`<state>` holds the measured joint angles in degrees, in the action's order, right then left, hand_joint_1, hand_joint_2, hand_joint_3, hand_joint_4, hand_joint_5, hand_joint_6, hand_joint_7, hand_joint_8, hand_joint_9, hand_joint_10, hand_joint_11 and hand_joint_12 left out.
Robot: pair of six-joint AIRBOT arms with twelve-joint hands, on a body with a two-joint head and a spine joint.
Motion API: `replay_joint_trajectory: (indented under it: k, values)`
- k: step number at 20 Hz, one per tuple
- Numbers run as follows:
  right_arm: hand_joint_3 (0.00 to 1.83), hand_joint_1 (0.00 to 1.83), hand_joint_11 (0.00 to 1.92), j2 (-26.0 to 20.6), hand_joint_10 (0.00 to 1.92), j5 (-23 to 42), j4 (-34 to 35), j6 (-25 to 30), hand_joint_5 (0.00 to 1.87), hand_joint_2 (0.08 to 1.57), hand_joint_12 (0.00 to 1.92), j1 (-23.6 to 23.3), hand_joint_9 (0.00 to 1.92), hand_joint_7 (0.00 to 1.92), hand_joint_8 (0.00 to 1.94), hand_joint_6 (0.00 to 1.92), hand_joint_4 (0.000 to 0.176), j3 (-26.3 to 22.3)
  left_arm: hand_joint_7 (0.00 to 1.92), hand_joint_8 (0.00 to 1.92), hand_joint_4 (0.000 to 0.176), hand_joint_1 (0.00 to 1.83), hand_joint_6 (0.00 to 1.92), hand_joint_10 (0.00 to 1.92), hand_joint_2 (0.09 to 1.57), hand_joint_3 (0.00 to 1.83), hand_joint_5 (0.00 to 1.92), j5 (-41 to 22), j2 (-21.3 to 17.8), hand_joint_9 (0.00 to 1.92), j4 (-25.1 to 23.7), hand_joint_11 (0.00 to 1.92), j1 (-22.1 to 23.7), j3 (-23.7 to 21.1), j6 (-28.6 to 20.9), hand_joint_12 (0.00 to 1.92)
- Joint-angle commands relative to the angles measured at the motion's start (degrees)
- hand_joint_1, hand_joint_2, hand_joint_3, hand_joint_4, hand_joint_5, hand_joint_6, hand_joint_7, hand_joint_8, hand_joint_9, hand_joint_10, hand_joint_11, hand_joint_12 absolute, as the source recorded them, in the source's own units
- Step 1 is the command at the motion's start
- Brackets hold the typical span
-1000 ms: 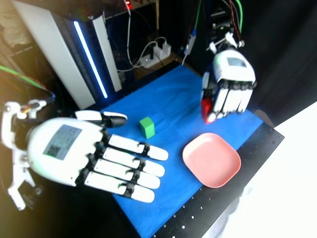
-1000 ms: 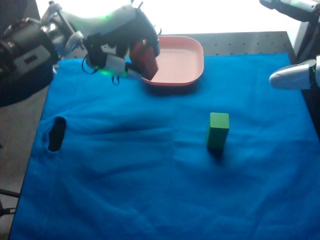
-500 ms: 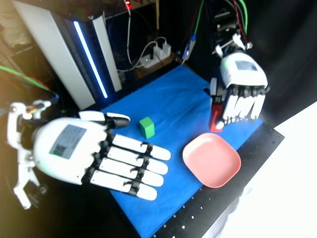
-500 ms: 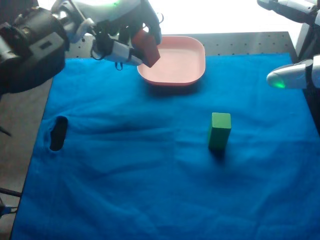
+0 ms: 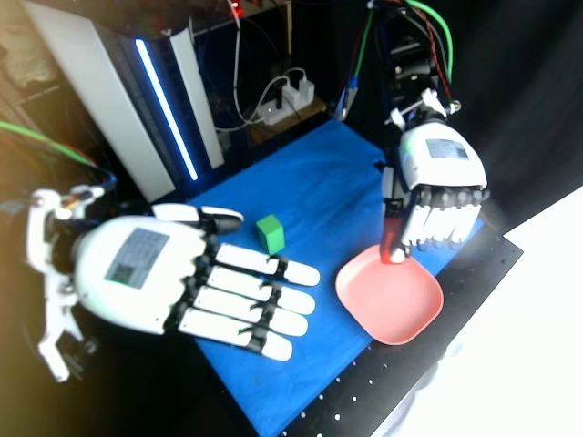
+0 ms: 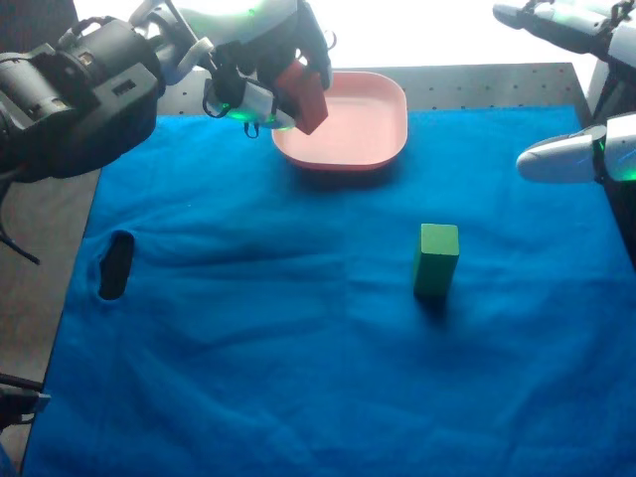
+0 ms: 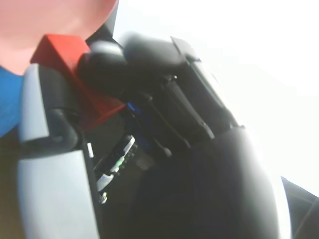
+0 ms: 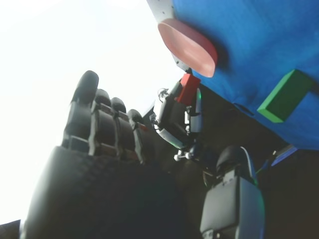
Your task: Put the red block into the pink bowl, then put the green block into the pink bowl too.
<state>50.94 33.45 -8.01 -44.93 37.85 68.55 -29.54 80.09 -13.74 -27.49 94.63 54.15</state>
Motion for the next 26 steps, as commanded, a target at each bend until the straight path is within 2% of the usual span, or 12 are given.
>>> replay_joint_trajectory:
  k: [1, 4, 5, 6, 8, 11, 15, 18, 21, 23, 24, 26]
  values:
    - [0.0, 0.21, 0.0, -0.05, 0.0, 6.76, 1.2, 0.16, 0.0, 0.91, 0.43, -0.99, 0.06, 0.08, 0.0, 0.0, 0.022, 0.28, 1.42, 0.27, 0.0, 1.28, 0.62, 0.35, 1.0, 0.0, 1.16, -6.13, 0.33, 1.31, 0.82, 0.97, 0.89, 0.34, 0.02, 1.2]
    - [0.0, 0.22, 0.0, 0.08, 0.0, 6.82, 1.13, 0.16, 0.0, 0.91, 0.42, -0.99, 0.06, 0.08, 0.0, 0.0, 0.014, 0.28, 1.42, 0.28, 0.0, 1.28, 0.59, 0.27, 1.0, 0.0, 1.17, -5.51, 0.98, 1.33, 0.53, 0.98, 0.89, 1.08, 0.02, 1.13]
    - [0.0, 0.2, 0.0, 0.12, 0.0, 6.82, 1.11, 0.16, 0.0, 0.93, 0.44, -0.99, 0.07, 0.09, 0.0, 0.0, 0.014, 0.28, 1.42, 0.15, 0.0, 1.38, 0.48, 0.69, 0.99, 0.0, 1.17, -5.43, 1.27, 1.28, 0.54, 1.01, 0.88, 1.39, 0.02, 1.09]
    - [0.0, 0.2, 0.0, 0.14, 0.0, 6.86, 1.07, 0.16, 0.0, 0.93, 0.45, -0.99, 0.07, 0.09, 0.0, 0.0, 0.014, 0.3, 1.44, 0.09, 0.0, 1.4, 0.44, 0.77, 0.99, 0.0, 1.18, -5.22, 1.65, 1.27, 0.54, 1.02, 0.88, 1.79, 0.02, 1.06]
    - [0.0, 0.19, 0.0, 0.29, 0.0, 6.99, 0.95, 0.16, 0.01, 0.9, 0.44, -0.99, 0.06, 0.08, 0.01, 0.0, 0.038, 0.32, 1.45, 0.26, 0.0, 1.3, 0.36, 0.37, 0.98, 0.0, 1.26, -5.0, 2.12, 1.34, 0.54, 1.05, 0.87, 2.29, 0.02, 1.11]
    - [0.0, 0.18, 0.0, 0.46, 0.0, 7.24, 0.93, 0.16, 0.01, 0.89, 0.41, -0.99, 0.07, 0.09, 0.0, 0.0, 0.042, 0.32, 1.4, 0.42, 0.0, 1.3, 0.32, 0.52, 0.99, 0.0, 1.26, -4.36, 2.71, 1.33, 0.55, 1.06, 0.85, 2.84, 0.01, 1.24]
    - [0.0, 0.17, 0.0, 0.53, 0.0, 7.27, 0.86, 0.16, 0.01, 0.88, 0.42, -0.99, 0.06, 0.07, 0.0, 0.0, 0.039, 0.32, 1.35, 0.47, 0.0, 1.29, 0.47, 0.28, 1.0, 0.0, 1.21, -3.94, 2.8, 1.31, 0.55, 0.94, 0.81, 3.12, 0.02, 1.15]
    - [0.0, 0.18, 0.0, 0.63, 0.0, 7.27, 0.86, 0.16, 0.0, 0.88, 0.38, -0.99, 0.05, 0.06, 0.0, 0.0, 0.005, 0.3, 1.3, 0.58, 0.0, 1.28, 0.4, 0.36, 1.0, 0.0, 1.24, -3.69, 2.81, 1.3, 0.55, 0.95, 0.66, 3.17, 0.02, 1.23]
    - [0.0, 0.18, 0.0, 0.74, 0.0, 7.27, 0.86, 0.16, 0.0, 0.86, 0.43, -0.99, 0.04, 0.03, 0.0, 0.0, 0.013, 0.3, 1.22, 0.61, 0.013, 1.25, 0.72, 0.26, 1.03, 0.0, 1.11, -3.58, 2.87, 1.25, 0.55, 0.94, 0.5, 3.13, 0.02, 1.15]
    - [0.0, 0.19, 0.0, 0.76, 0.0, 7.26, 0.86, 0.16, 0.01, 0.85, 0.47, -0.99, 0.04, 0.02, 0.0, 0.0, 0.021, 0.3, 1.06, 0.09, 0.0, 1.19, 0.75, 0.09, 1.05, 0.0, 1.11, -3.46, 2.89, 1.16, 0.54, 0.84, 0.44, 3.13, 0.02, 0.99]
    - [0.0, 0.18, 0.0, 0.79, 0.0, 7.26, 0.86, 0.16, 0.01, 0.86, 0.48, -0.99, 0.04, 0.02, 0.0, 0.0, 0.015, 0.29, 1.06, 0.03, 0.0, 1.2, 0.31, 0.05, 0.98, 0.0, 0.96, -3.44, 2.89, 1.14, 0.54, 0.83, 0.44, 3.13, 0.02, 0.93]
    - [0.0, 0.18, 0.0, 0.82, 0.0, 7.26, 0.86, 0.16, 0.01, 0.86, 0.51, -0.99, 0.05, 0.04, 0.0, 0.0, 0.018, 0.29, 1.05, 0.0, 0.0, 1.21, 0.04, 0.01, 0.96, 0.0, 0.98, -3.46, 2.89, 1.15, 0.54, 0.86, 0.42, 3.12, 0.02, 0.84]
